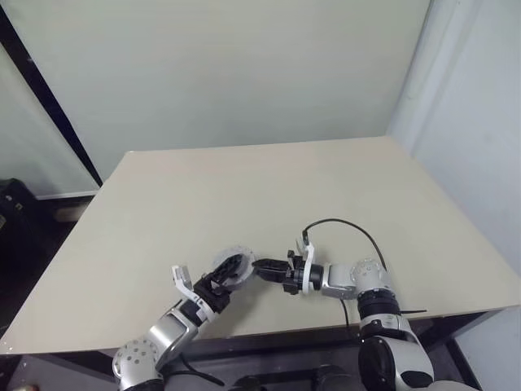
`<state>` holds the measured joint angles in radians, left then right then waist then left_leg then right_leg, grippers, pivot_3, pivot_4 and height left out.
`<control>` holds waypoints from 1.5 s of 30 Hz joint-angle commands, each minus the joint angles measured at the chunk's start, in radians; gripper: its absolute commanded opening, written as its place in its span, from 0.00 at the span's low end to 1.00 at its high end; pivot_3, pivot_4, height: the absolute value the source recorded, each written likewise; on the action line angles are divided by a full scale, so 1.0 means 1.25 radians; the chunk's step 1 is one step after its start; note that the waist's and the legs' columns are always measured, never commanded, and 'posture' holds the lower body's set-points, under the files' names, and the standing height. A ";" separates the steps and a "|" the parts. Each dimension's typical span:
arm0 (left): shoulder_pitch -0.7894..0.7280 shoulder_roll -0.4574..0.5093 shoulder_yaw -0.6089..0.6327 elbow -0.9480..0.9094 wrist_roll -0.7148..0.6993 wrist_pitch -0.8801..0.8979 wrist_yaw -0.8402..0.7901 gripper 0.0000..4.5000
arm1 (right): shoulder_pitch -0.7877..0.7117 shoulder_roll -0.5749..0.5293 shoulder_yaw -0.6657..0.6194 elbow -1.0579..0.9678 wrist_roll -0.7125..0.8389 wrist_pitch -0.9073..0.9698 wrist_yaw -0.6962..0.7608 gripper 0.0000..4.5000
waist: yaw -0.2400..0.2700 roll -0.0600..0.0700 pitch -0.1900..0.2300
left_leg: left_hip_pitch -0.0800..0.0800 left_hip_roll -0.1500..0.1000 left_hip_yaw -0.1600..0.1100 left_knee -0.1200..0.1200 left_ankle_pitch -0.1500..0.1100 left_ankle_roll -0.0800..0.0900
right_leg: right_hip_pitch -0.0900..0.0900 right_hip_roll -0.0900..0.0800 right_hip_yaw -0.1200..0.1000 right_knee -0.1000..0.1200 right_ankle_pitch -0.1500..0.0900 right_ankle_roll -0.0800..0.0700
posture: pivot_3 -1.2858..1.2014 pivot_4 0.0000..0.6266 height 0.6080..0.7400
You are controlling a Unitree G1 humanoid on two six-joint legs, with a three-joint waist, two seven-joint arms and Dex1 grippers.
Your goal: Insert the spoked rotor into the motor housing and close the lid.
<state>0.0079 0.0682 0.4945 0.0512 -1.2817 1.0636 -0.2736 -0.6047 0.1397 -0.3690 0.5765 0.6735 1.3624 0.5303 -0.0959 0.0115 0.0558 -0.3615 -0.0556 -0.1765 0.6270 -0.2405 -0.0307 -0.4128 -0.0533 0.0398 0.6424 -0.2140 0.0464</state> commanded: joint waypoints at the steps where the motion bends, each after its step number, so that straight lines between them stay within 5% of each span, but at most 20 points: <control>1: 0.004 -0.002 -0.003 -0.009 -0.039 0.003 -0.004 0.64 | -0.012 0.011 -0.008 -0.041 0.046 0.001 0.011 0.27 | 0.000 0.000 0.000 | 0.000 0.000 0.000 0.000 0.000 0.000 | 0.000 0.000 0.000 0.000 0.000 0.000 | 0.52 0.00 1.00; 4: 0.007 -0.008 -0.006 -0.010 -0.051 -0.009 0.008 0.47 | -0.013 0.012 -0.009 -0.039 0.049 -0.001 0.006 0.27 | 0.001 0.000 0.000 | 0.000 0.000 0.000 0.000 0.000 0.000 | 0.000 0.000 0.000 0.000 0.000 0.000 | 0.52 0.00 1.00; 13: 0.007 -0.027 -0.029 -0.027 -0.044 -0.064 0.021 0.46 | 0.025 -0.003 0.090 -0.090 0.000 -0.143 0.058 0.27 | 0.000 0.000 0.000 | 0.000 0.000 0.000 0.000 0.000 0.000 | 0.000 0.000 0.000 0.000 0.000 0.000 | 0.52 0.00 1.00; 14: 0.007 -0.030 -0.034 -0.033 -0.032 -0.081 0.016 0.46 | 0.038 -0.009 0.113 -0.112 0.000 -0.160 0.083 0.43 | 0.000 0.000 0.000 | 0.000 0.000 0.000 0.000 0.000 0.000 | 0.000 0.000 0.000 0.000 0.000 0.000 | 0.52 0.00 1.00; 21: -0.019 -0.012 -0.038 -0.085 0.101 -0.255 0.008 0.45 | 0.123 -0.035 0.267 -0.263 -0.128 -0.449 0.097 0.99 | 0.001 -0.001 0.000 | 0.000 0.000 0.000 0.000 -0.001 -0.001 | 0.000 0.000 0.000 -0.001 0.000 0.000 | 0.52 0.00 1.00; 32: -0.058 0.099 -0.030 -0.065 0.381 -0.516 0.015 0.45 | 0.229 -0.207 0.542 -0.352 -0.430 -0.907 0.139 1.00 | 0.009 -0.003 0.001 | 0.000 0.000 0.000 0.000 -0.001 -0.002 | 0.000 0.000 0.000 -0.001 0.000 0.000 | 0.52 0.00 1.00; 44: -0.086 0.107 0.000 0.095 0.472 -0.587 0.074 0.45 | 0.253 -0.239 0.576 -0.338 -0.491 -0.979 0.128 1.00 | 0.037 -0.011 0.003 | 0.001 0.000 0.000 0.001 -0.001 -0.001 | 0.002 0.000 0.000 -0.001 0.000 0.000 | 0.52 0.00 1.00; 45: -0.087 0.108 0.000 0.106 0.478 -0.588 0.079 0.53 | 0.252 -0.241 0.576 -0.338 -0.493 -0.980 0.128 1.00 | 0.038 -0.011 0.003 | 0.001 0.000 0.000 0.001 -0.001 -0.001 | 0.002 0.000 0.000 -0.001 0.000 0.000 | 0.52 0.00 1.00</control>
<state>-0.0589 0.1887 0.4747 0.2131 -0.6974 0.3704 -0.1771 -0.2735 -0.1640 0.3546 0.1804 0.0651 0.1623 0.6922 -0.0487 -0.0025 0.0601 -0.3605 -0.0549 -0.1766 0.6286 -0.2416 -0.0324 -0.4107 -0.0528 0.0396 0.6412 -0.2139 0.0464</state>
